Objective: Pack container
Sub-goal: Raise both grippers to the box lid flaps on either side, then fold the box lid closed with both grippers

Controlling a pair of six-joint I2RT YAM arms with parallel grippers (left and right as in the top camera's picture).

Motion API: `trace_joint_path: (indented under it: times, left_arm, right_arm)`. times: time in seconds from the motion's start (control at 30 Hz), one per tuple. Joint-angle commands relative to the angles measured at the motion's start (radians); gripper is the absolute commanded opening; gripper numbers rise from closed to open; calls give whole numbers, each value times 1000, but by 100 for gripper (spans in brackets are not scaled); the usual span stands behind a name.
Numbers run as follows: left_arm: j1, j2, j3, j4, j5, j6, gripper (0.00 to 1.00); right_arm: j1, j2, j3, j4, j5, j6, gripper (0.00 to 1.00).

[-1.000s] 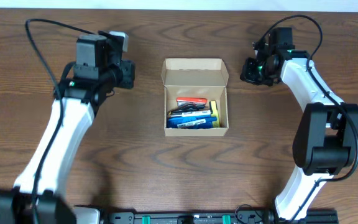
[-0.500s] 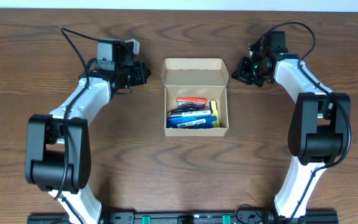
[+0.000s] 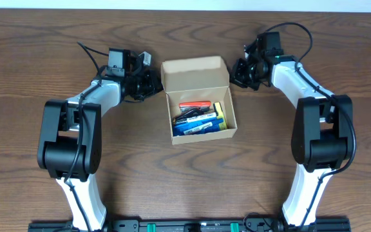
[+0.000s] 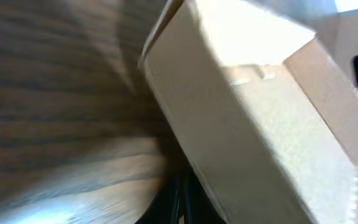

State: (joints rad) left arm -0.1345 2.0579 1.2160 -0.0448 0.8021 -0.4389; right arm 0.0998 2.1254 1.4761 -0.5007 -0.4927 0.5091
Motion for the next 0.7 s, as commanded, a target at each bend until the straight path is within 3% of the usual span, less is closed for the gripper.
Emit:
trace_joint_path:
  times: [0.0, 0.23, 0.67]
  left_arm:
    - [2, -1, 51, 6, 82, -14, 5]
    - [3, -1, 100, 14, 151, -9, 6]
    - [4, -24, 209, 12, 292, 74, 6]
  right_arm:
    - [13, 7, 0, 19, -41, 36, 1]
    - [12, 7, 0, 77, -97, 27, 1]
    - [-14, -28, 1, 228, -293, -139, 1]
